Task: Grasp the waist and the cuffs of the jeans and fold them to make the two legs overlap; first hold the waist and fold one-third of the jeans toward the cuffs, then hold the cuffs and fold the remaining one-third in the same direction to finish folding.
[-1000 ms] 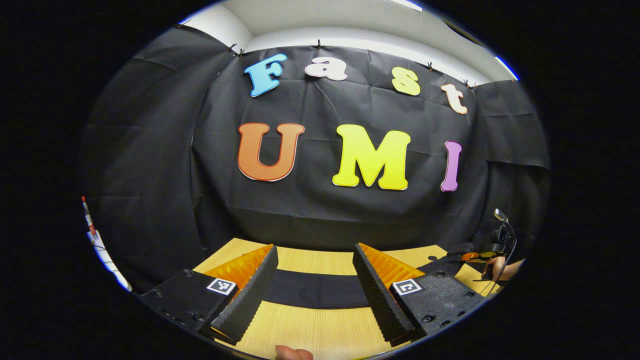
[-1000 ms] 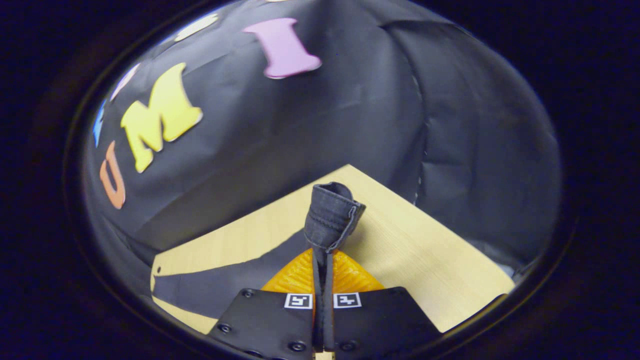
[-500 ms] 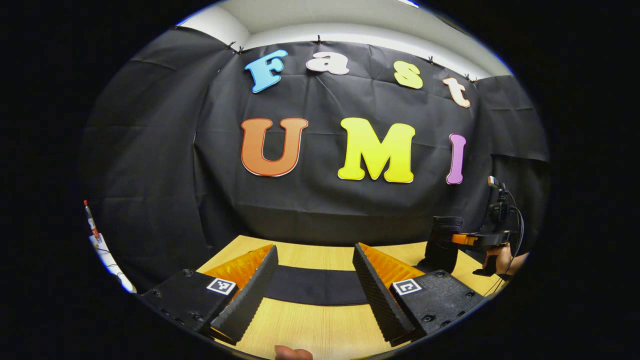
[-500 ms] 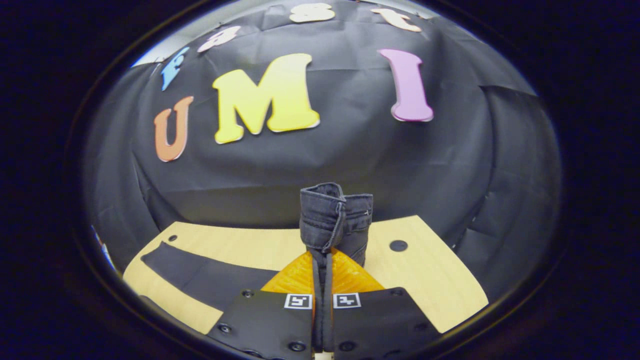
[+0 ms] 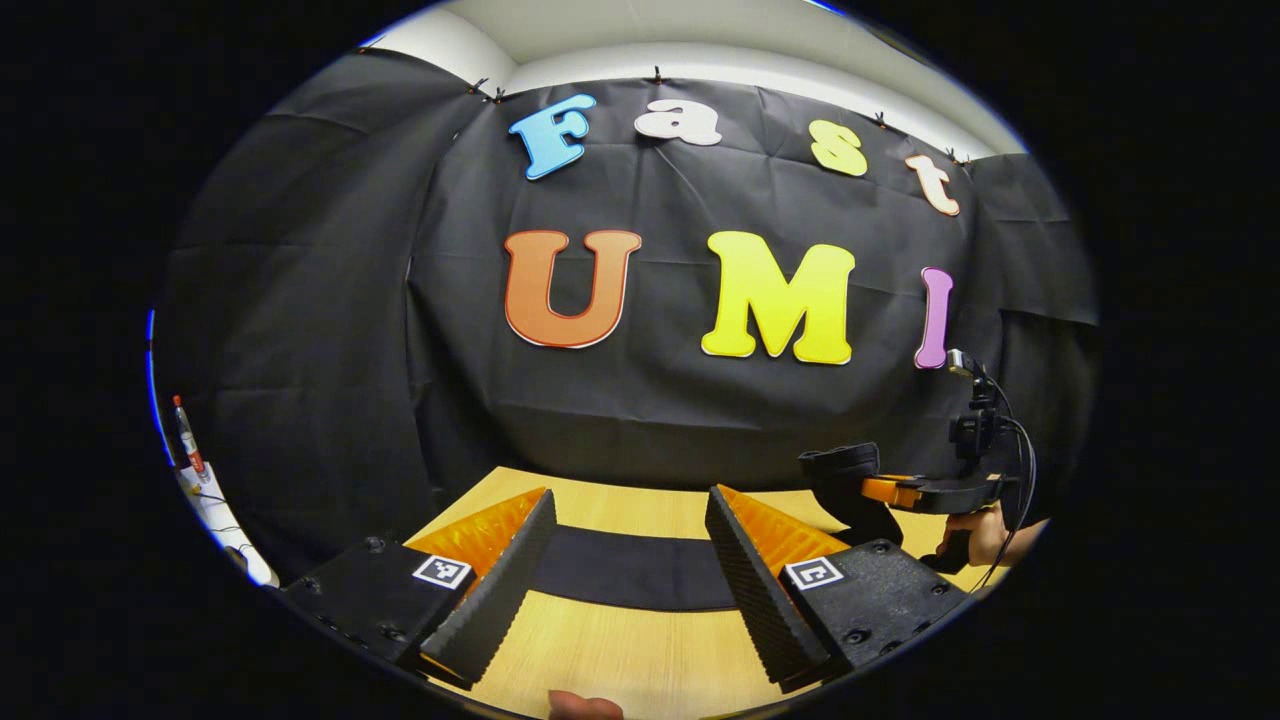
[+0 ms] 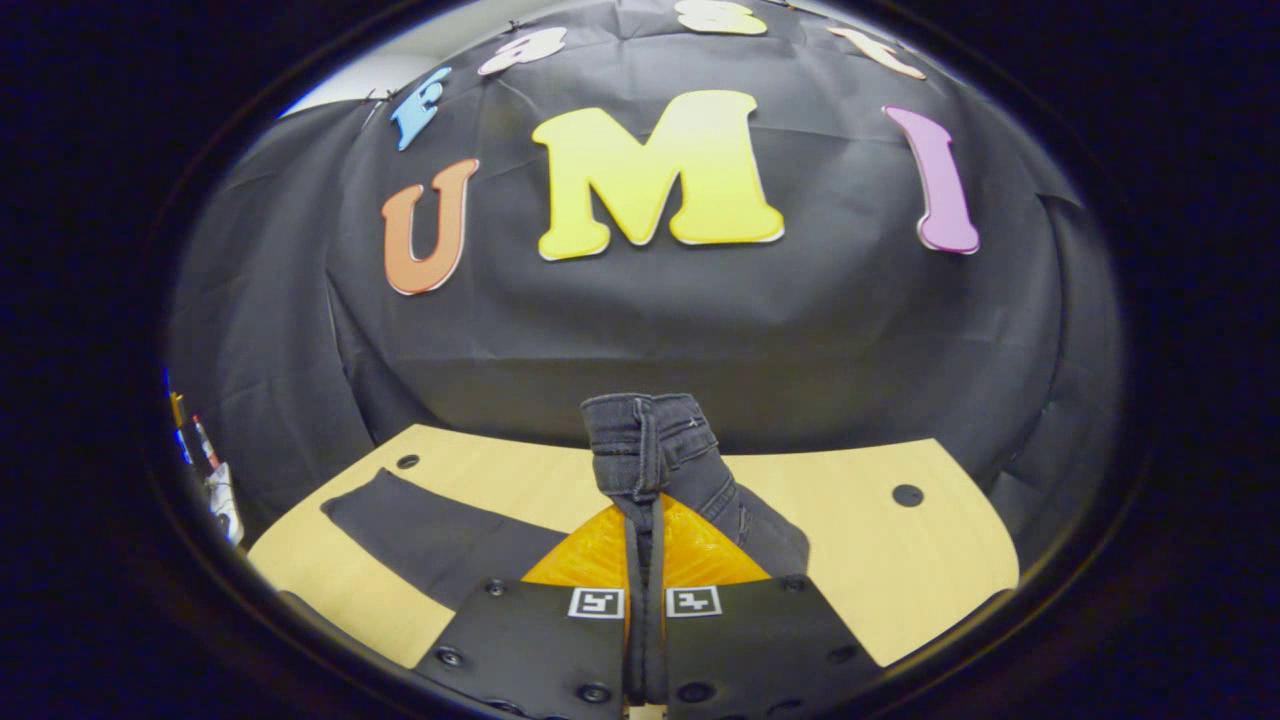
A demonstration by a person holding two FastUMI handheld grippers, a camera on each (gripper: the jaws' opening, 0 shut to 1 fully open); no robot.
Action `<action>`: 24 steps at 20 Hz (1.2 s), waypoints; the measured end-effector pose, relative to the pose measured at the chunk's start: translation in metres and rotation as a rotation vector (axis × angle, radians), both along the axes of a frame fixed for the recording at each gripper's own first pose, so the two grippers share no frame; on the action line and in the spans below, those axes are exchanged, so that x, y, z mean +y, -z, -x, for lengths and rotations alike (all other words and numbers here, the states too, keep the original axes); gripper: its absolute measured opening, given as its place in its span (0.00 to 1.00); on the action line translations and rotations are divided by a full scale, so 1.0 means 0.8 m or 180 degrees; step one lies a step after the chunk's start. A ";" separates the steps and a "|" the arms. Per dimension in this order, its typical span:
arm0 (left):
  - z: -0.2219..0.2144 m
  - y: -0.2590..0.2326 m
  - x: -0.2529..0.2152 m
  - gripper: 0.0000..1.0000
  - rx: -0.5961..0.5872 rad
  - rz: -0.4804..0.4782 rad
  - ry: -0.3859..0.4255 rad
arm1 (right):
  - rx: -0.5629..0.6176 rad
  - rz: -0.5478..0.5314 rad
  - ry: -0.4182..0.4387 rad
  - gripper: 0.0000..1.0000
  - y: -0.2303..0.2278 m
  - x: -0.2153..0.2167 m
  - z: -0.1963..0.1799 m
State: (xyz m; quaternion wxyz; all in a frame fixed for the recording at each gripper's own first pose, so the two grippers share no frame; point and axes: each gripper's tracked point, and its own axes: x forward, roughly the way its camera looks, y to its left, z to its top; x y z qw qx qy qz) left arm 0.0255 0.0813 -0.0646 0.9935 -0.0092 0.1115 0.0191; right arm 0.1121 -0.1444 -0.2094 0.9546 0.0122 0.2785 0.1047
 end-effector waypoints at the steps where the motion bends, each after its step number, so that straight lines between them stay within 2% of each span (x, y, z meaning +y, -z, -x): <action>1: 0.001 0.002 0.006 0.98 0.0007 0.0004 -0.0031 | 0.0024 -0.0004 -0.0054 0.01 0.003 0.009 0.000; 3: 0.002 0.000 0.017 0.98 0.0019 0.0017 -0.0102 | 0.0103 -0.0013 -0.0181 0.01 0.021 0.053 -0.004; 7: 0.005 0.003 0.039 0.98 0.0032 0.0014 -0.0216 | 0.0327 0.0049 -0.0426 0.01 0.075 0.131 0.026; 11: 0.006 0.001 0.055 0.98 0.0024 0.0015 -0.0286 | 0.0620 0.0174 -0.0499 0.00 0.139 0.163 0.055; 13: 0.005 0.001 0.060 0.98 0.0025 0.0019 -0.0302 | 0.0714 0.0199 -0.0521 0.05 0.159 0.169 0.066; 14: 0.006 0.002 0.062 0.98 0.0034 0.0025 -0.0301 | 0.0762 0.0209 -0.0525 0.01 0.168 0.170 0.071; 17: 0.003 0.005 0.064 0.98 0.0055 0.0066 -0.0298 | 0.0900 0.0200 -0.0610 0.01 0.186 0.173 0.078; 18: 0.002 0.004 0.064 0.98 0.0052 0.0078 -0.0301 | 0.0938 0.0122 -0.0621 0.10 0.186 0.178 0.081; 19: 0.000 0.005 0.066 0.98 0.0052 0.0101 -0.0300 | 0.0960 0.0097 -0.0604 0.08 0.189 0.180 0.079; 21: -0.007 0.015 0.071 0.98 0.0071 0.0255 -0.0308 | 0.0875 -0.0136 -0.0650 0.54 0.155 0.186 0.077; 23: -0.018 0.045 0.077 0.98 0.0216 0.0661 -0.0370 | 0.0499 -0.0063 -0.0580 1.00 0.112 0.171 0.049; 24: -0.022 0.065 0.082 0.97 0.0332 0.0935 -0.0438 | 0.0326 -0.0065 -0.0568 1.00 0.081 0.167 0.040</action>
